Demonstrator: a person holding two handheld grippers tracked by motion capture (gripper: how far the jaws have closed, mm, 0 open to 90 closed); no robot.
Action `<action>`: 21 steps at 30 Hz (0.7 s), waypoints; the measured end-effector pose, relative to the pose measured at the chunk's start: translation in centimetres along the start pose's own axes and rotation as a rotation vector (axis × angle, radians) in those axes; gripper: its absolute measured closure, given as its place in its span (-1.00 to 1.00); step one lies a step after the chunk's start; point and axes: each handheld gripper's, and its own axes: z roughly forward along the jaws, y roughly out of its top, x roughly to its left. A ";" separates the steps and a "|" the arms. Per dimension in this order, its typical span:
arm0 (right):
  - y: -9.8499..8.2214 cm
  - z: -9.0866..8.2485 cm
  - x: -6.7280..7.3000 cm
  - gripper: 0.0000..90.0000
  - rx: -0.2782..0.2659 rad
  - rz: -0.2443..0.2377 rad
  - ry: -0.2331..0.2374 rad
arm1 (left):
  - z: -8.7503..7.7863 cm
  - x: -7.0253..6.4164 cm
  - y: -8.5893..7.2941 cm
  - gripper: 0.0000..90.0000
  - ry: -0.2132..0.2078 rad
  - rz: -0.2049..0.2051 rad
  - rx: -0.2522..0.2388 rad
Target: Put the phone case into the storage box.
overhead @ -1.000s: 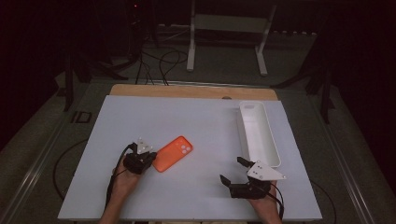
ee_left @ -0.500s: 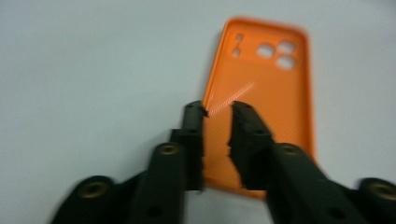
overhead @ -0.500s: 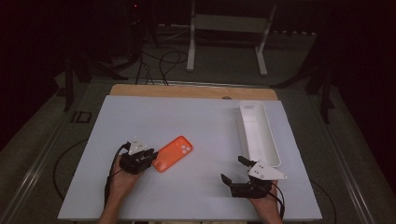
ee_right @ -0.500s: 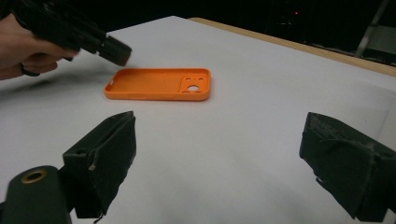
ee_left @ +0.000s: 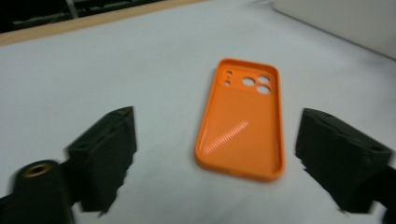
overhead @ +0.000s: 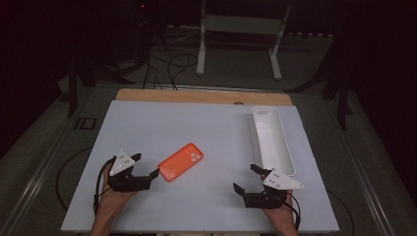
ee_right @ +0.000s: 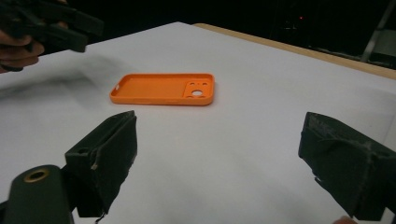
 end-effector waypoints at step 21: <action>0.0 -0.2 -0.2 -0.76 -0.006 0.009 -0.007 | -0.4 0.0 0.7 -1.00 0.006 0.007 0.088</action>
